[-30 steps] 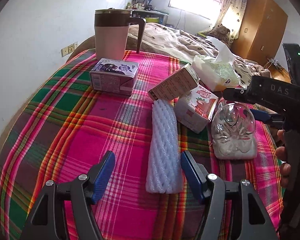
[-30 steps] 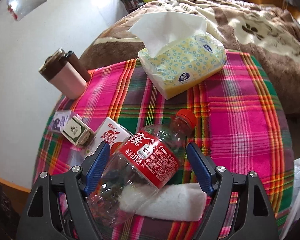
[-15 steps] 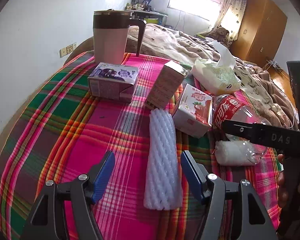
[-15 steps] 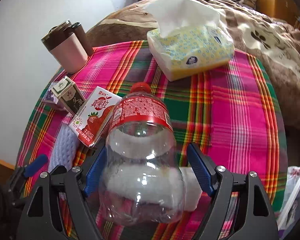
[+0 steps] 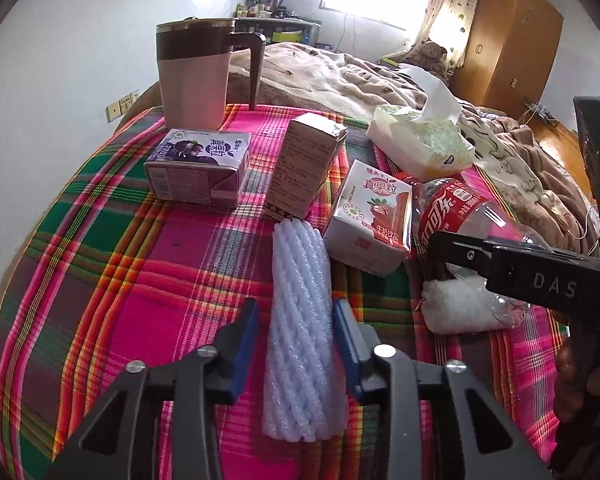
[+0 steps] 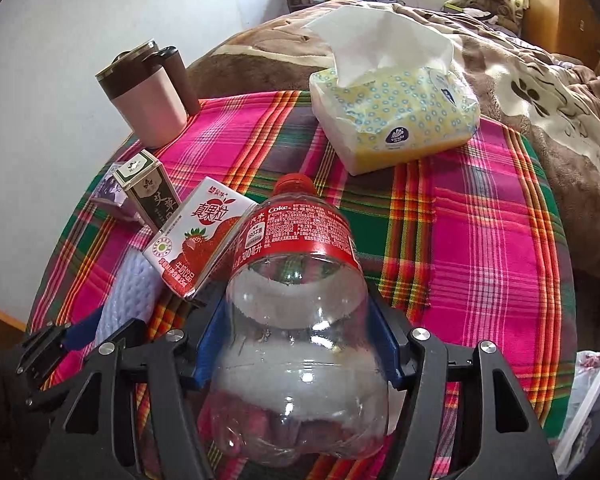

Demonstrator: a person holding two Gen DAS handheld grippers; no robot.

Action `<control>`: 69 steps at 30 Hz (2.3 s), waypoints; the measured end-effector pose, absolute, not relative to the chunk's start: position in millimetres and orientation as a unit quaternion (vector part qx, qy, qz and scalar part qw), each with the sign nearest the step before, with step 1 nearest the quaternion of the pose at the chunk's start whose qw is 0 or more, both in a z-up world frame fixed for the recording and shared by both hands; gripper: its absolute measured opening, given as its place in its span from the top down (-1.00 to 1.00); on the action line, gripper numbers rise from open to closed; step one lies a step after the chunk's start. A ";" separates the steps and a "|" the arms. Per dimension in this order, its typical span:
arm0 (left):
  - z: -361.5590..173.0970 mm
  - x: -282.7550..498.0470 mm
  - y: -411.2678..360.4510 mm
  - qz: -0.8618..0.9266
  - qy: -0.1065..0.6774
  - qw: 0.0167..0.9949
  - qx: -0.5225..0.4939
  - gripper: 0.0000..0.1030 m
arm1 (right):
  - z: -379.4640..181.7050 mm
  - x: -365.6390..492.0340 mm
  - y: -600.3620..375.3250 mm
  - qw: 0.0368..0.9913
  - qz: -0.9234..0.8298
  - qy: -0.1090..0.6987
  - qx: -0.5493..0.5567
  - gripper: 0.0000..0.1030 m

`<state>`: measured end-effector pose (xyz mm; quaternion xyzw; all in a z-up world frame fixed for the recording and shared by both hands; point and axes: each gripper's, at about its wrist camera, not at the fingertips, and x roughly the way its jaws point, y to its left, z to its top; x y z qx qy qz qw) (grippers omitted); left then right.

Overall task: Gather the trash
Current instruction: 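Carry the bottle and foam net over the wastebasket and open both grippers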

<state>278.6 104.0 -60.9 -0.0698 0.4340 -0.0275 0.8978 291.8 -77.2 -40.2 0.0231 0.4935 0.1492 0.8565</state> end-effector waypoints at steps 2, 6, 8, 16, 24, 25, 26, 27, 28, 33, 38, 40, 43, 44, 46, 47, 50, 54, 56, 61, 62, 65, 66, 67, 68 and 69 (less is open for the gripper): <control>-59.9 277.2 103.7 -0.030 0.433 0.898 -0.070 0.49 | -40.3 290.0 -79.2 0.858 0.151 0.491 0.028 -0.25; -55.4 272.0 100.0 -0.037 0.426 0.902 -0.066 0.51 | -38.5 284.4 -82.6 0.863 0.149 0.482 0.029 -0.24; -52.5 268.7 97.8 -0.043 0.422 0.903 -0.067 0.51 | -36.9 280.3 -86.3 0.865 0.151 0.477 0.034 -0.24; -38.2 248.1 96.7 -0.048 0.402 0.911 -0.083 0.51 | -22.3 258.6 -103.6 0.876 0.155 0.453 0.060 -0.24; -15.0 220.8 80.0 -0.062 0.377 0.922 -0.071 0.51 | -3.7 231.3 -128.3 0.887 0.158 0.427 0.079 -0.24; -11.2 216.6 76.7 -0.065 0.373 0.923 -0.070 0.51 | -0.9 227.0 -132.5 0.889 0.158 0.421 0.084 -0.24; -8.8 214.0 74.4 -0.067 0.370 0.924 -0.069 0.51 | 1.1 224.1 -135.7 0.891 0.158 0.417 0.089 -0.24; -6.1 210.8 71.4 -0.069 0.367 0.925 -0.067 0.51 | 3.4 219.8 -139.7 0.892 0.157 0.414 0.093 -0.24; -2.7 206.6 67.3 -0.072 0.364 0.926 -0.065 0.51 | 5.5 216.3 -142.3 0.893 0.157 0.410 0.095 -0.24; 7.2 192.4 50.3 -0.086 0.354 0.929 -0.059 0.51 | 12.5 199.7 -158.4 0.901 0.150 0.394 0.106 -0.24; 15.3 178.9 31.3 -0.103 0.344 0.932 -0.056 0.51 | 15.8 182.6 -176.6 0.907 0.139 0.380 0.116 -0.24; 18.9 174.0 22.9 -0.111 0.338 0.933 -0.052 0.51 | 16.7 175.8 -185.0 0.909 0.131 0.376 0.121 -0.24; 23.8 165.8 10.1 -0.122 0.331 0.934 -0.046 0.51 | 19.0 164.4 -201.3 0.913 0.121 0.368 0.127 -0.24; 25.4 163.5 5.4 -0.126 0.330 0.935 -0.046 0.51 | 20.3 160.2 -206.9 0.915 0.116 0.364 0.128 -0.24; 26.7 159.9 -2.6 -0.134 0.327 0.935 -0.044 0.51 | 22.1 153.8 -215.3 0.918 0.108 0.360 0.129 -0.24; 27.3 159.2 -7.5 -0.137 0.326 0.934 -0.043 0.51 | 22.8 151.2 -219.3 0.919 0.104 0.358 0.128 -0.24; 28.8 152.8 -22.0 -0.150 0.323 0.934 -0.040 0.51 | 24.0 143.6 -231.6 0.923 0.090 0.352 0.127 -0.24; 30.1 145.5 -41.0 -0.164 0.320 0.933 -0.032 0.51 | 22.9 132.0 -248.7 0.926 0.073 0.346 0.132 -0.24; 30.6 142.2 -51.3 -0.171 0.318 0.932 -0.026 0.51 | 21.6 125.0 -258.2 0.927 0.063 0.344 0.135 -0.24; 32.2 134.7 -78.7 -0.191 0.314 0.930 -0.012 0.51 | 20.7 112.2 -281.0 0.931 0.037 0.335 0.140 -0.25; 32.4 133.6 -83.0 -0.193 0.314 0.930 -0.010 0.50 | 20.7 110.3 -284.5 0.932 0.031 0.334 0.138 -0.25; 31.9 130.5 -98.8 -0.201 0.312 0.928 -0.001 0.51 | 20.1 104.9 -296.0 0.934 0.018 0.330 0.140 -0.24; 32.0 130.7 -103.2 -0.205 0.314 0.927 -0.001 0.51 | 19.8 103.5 -299.4 0.934 0.014 0.329 0.142 -0.24; 31.7 130.5 -109.1 -0.211 0.315 0.925 0.000 0.51 | 19.3 101.6 -303.8 0.934 0.009 0.328 0.142 -0.24; 31.2 130.6 -114.0 -0.214 0.315 0.925 0.003 0.51 | 18.8 100.2 -306.2 0.934 0.004 0.327 0.142 -0.24; 30.3 131.1 -118.9 -0.216 0.317 0.923 0.006 0.51 | 18.3 99.0 -309.2 0.935 -0.001 0.326 0.140 -0.24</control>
